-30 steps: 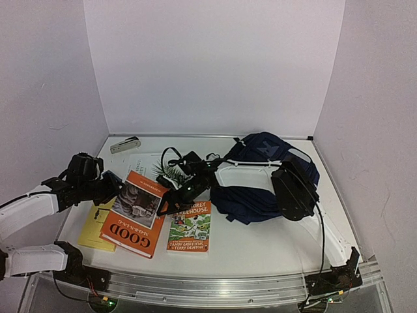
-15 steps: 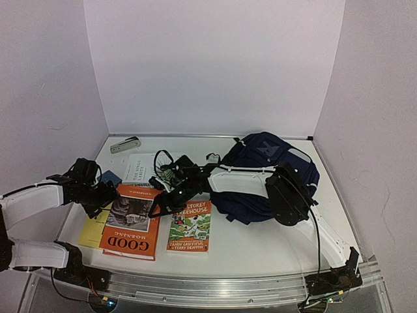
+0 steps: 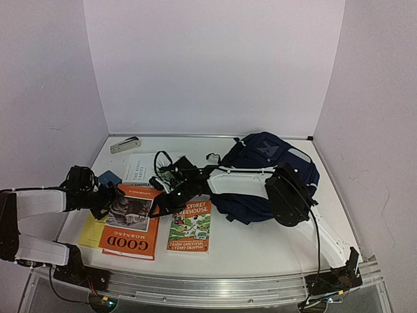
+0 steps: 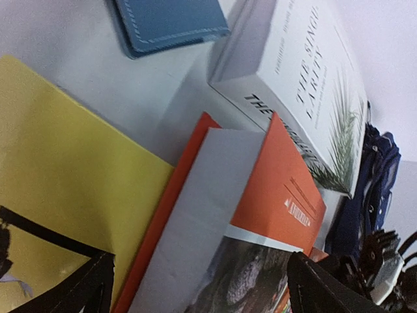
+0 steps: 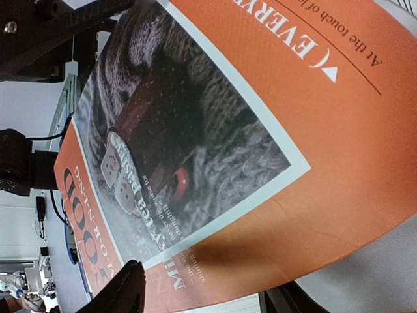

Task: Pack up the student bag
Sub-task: Pick up the book from the center of the board.

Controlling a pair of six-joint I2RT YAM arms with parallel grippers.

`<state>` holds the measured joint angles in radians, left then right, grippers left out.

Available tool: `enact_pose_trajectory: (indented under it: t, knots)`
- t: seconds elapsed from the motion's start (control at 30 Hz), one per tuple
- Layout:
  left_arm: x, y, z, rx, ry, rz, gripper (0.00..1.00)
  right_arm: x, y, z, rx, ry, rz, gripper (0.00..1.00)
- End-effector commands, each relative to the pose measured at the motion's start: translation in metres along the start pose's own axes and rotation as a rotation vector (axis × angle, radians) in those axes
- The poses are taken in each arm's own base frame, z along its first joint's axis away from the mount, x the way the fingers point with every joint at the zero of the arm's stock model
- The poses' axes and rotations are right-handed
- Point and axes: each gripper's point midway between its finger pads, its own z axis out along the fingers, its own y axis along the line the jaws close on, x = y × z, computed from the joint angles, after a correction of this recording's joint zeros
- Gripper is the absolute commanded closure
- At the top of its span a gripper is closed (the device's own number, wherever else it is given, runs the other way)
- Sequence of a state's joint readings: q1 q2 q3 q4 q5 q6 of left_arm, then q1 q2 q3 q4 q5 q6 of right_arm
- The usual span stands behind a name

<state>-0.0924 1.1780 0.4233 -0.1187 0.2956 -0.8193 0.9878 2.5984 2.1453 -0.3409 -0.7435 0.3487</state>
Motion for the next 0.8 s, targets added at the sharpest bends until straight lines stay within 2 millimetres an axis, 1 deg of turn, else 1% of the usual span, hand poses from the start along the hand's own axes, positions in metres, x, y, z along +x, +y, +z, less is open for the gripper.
enact_pose_trajectory:
  t: [0.0,0.1,0.17,0.3,0.4,0.47,0.53,0.63,0.77]
  knots:
    - [0.037,-0.007,0.004,0.121,0.157,0.025,0.11,0.056,-0.057,0.026,0.140,0.126,0.132,0.44]
    - [0.039,-0.023,-0.001,0.205,0.168,0.052,0.16,0.057,-0.056,0.031,0.125,0.131,0.141,0.45]
    - [0.038,-0.037,-0.007,0.292,0.155,0.070,0.18,0.058,-0.056,0.035,0.111,0.137,0.148,0.45]
    - [0.034,-0.063,-0.029,0.409,0.119,0.128,0.28,0.055,-0.050,0.036,0.085,0.135,0.144,0.45]
    - [0.028,-0.077,-0.046,0.451,0.076,0.171,0.35,0.050,-0.044,0.033,0.069,0.129,0.135,0.45]
    - [0.027,-0.083,-0.053,0.469,0.063,0.185,0.38,0.048,-0.041,0.033,0.063,0.125,0.128,0.45]
    - [0.028,-0.085,-0.054,0.480,0.066,0.190,0.39,0.046,-0.040,0.032,0.058,0.124,0.123,0.45]
    - [0.031,-0.083,-0.049,0.482,0.091,0.180,0.39,0.045,-0.036,0.030,0.041,0.125,0.115,0.45]
    - [0.036,-0.086,-0.045,0.526,0.129,0.169,0.39,0.041,-0.028,0.027,0.019,0.122,0.101,0.45]
